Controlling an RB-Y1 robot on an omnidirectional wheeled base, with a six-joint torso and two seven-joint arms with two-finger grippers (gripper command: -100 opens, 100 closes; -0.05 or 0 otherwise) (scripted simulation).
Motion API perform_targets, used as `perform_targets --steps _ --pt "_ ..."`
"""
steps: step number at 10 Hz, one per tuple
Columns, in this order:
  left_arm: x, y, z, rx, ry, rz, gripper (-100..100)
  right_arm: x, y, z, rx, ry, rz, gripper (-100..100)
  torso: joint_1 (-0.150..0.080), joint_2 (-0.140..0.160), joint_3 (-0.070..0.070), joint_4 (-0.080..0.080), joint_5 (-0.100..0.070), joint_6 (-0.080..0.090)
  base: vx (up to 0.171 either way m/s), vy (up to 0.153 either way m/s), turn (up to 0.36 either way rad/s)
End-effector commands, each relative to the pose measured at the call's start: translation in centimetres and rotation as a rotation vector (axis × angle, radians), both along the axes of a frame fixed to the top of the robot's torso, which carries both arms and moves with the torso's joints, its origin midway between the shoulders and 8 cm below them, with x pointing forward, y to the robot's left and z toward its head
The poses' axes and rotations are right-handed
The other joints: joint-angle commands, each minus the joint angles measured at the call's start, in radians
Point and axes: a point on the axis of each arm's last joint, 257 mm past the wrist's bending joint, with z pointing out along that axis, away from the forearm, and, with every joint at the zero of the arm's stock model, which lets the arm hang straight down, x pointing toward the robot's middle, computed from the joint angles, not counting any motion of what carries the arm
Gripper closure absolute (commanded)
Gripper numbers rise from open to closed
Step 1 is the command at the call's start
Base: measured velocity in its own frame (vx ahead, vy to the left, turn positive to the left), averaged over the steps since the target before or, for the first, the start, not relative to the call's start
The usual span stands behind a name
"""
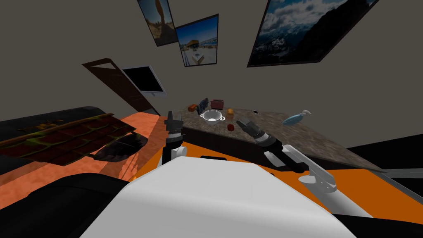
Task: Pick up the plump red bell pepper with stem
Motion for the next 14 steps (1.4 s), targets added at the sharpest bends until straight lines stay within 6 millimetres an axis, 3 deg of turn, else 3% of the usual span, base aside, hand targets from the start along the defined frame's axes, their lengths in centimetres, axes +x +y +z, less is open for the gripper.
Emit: perform_targets --steps 1,14 --pt "0.0 0.0 0.0 0.0 0.0 0.0 0 0.0 0.2 -0.3 -0.041 0.003 0.015 -100 0.0 0.0 0.0 0.0 0.0 0.0 -0.005 -0.015 0.005" --pt "0.0 0.0 0.0 0.0 0.0 0.0 0 -0.1 0.1 -4.8 -0.479 0.009 0.125 -100 0.001 -0.001 -0.001 0.0 0.0 0.0 -0.01 -0.008 0.082"
